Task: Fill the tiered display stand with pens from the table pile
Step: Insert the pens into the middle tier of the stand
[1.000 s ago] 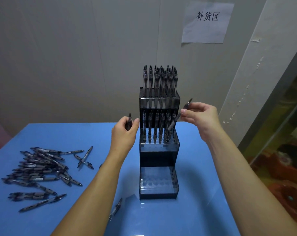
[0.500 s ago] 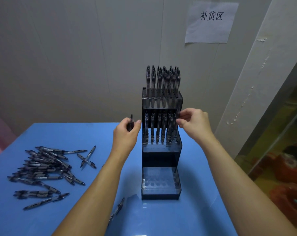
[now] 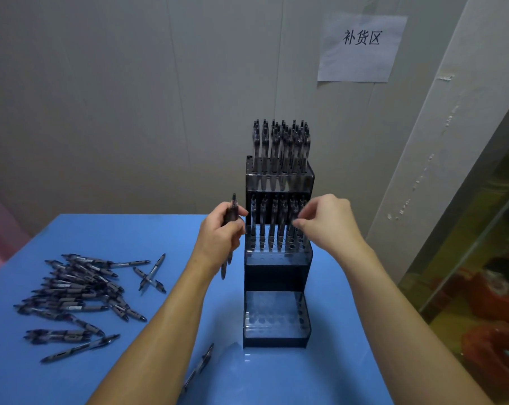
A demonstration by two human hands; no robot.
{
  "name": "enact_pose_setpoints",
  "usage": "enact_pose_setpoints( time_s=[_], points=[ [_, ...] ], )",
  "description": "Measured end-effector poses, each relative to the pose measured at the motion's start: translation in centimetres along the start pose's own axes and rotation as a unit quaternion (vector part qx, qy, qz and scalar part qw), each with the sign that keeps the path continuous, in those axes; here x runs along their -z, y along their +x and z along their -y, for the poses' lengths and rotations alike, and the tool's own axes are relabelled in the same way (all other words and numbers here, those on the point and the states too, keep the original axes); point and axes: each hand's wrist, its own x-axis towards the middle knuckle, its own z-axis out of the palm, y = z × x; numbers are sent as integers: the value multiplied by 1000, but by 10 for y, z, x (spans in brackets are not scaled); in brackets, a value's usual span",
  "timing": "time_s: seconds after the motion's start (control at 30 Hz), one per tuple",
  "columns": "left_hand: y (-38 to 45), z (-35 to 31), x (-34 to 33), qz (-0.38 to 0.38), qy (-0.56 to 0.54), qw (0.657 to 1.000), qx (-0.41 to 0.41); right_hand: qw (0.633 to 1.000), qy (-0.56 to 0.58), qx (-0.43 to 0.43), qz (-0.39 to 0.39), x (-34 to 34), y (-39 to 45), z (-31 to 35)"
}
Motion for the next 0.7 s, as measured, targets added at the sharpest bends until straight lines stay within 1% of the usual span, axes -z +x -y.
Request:
enact_pose_setpoints(
  time_s=[0.13, 0.27, 0.5, 0.6, 0.7],
  points=[
    [-3, -11, 0, 33, 13, 999, -20, 987, 136, 81, 32, 1, -11, 36],
    [-8, -17, -1, 55, 22, 998, -27, 978, 165, 125, 33, -15, -9, 52],
    [-17, -21, 0, 82, 57, 994, -40, 971, 208, 116, 25, -28, -14, 59],
    [-18, -19, 4, 59, 53, 996, -48, 958, 269, 94, 14, -26, -12, 56],
    [-15, -12, 13, 15, 40, 998, -44, 931, 362, 51, 2, -19, -8, 50]
  ],
)
